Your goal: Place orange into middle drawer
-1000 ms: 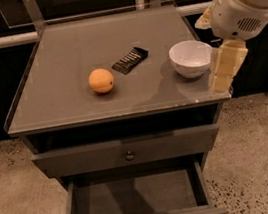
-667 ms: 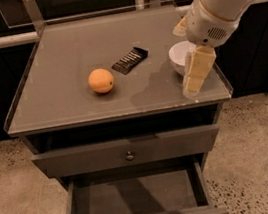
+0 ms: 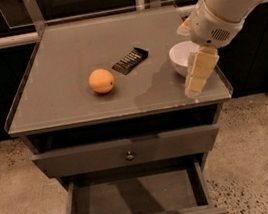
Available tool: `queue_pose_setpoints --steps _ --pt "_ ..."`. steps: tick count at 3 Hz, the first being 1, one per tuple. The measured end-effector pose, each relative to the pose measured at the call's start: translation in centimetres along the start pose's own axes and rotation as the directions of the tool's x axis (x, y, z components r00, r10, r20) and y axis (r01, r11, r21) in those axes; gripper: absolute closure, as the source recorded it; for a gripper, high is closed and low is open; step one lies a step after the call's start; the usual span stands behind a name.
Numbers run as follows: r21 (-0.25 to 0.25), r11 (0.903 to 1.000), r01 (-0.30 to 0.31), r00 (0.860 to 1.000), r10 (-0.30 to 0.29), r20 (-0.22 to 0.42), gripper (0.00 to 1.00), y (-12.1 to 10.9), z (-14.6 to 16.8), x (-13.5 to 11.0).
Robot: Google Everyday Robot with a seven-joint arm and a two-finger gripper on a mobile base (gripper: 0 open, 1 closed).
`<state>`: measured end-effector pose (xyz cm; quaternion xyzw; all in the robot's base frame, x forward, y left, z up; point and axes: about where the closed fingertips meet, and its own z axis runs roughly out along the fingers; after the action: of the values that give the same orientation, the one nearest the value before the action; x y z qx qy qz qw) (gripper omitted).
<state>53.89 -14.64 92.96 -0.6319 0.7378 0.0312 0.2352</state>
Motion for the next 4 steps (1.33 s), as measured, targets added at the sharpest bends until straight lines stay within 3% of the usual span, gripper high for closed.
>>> queue_pose_setpoints --steps 1,2,3,4 --pt "0.0 1.0 0.008 0.999 -0.008 0.041 0.0 -1.4 1.6 -1.0" --pt "-0.049 0.9973 0.055 0.994 -0.049 0.099 0.0 -3.4 5.6 -3.1" --pt "-0.123 0.9882 0.091 0.983 -0.069 0.171 0.0 -4.7 10.6 -5.6" --pt "-0.165 0.9798 0.114 0.973 -0.076 0.218 0.0 -5.5 13.7 -7.3"
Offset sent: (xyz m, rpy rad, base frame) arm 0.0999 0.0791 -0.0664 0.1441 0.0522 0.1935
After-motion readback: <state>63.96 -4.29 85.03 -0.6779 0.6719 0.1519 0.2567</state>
